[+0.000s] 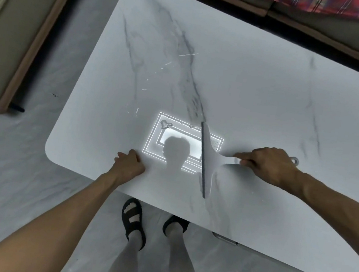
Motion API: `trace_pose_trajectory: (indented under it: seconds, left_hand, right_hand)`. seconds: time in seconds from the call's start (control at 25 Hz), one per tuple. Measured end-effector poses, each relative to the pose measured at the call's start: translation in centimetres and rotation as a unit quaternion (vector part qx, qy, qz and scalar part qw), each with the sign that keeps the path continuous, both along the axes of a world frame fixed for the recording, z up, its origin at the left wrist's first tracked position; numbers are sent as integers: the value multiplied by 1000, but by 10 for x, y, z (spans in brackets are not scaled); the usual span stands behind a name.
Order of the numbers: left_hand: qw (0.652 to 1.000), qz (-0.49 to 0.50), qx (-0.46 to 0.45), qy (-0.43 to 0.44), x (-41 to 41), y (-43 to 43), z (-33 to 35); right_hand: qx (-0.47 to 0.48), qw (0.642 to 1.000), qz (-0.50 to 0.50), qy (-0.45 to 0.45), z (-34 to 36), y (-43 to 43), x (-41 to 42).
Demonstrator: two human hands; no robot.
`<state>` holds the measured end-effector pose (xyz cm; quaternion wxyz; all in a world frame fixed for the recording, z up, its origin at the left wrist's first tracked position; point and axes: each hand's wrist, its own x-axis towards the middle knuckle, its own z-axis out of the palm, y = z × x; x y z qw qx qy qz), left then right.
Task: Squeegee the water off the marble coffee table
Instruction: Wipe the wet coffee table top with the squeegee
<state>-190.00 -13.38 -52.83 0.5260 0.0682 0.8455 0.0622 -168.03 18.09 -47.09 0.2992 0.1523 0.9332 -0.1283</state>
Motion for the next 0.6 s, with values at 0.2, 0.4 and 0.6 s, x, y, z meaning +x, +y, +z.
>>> trace_pose_trajectory:
  seconds: [0.2,0.4,0.6]
  left_hand:
    - [981,147,55,110,-13,-28,11]
    - [940,204,52,269,-72,-96,19]
    - [933,188,28,307,-134,-147,15]
  right_hand:
    - [-81,994,41,59,2,-76,-45]
    - [-145,981,118,42,-29,-209,-159]
    - [-155,976,143,48,-46,-278,-246]
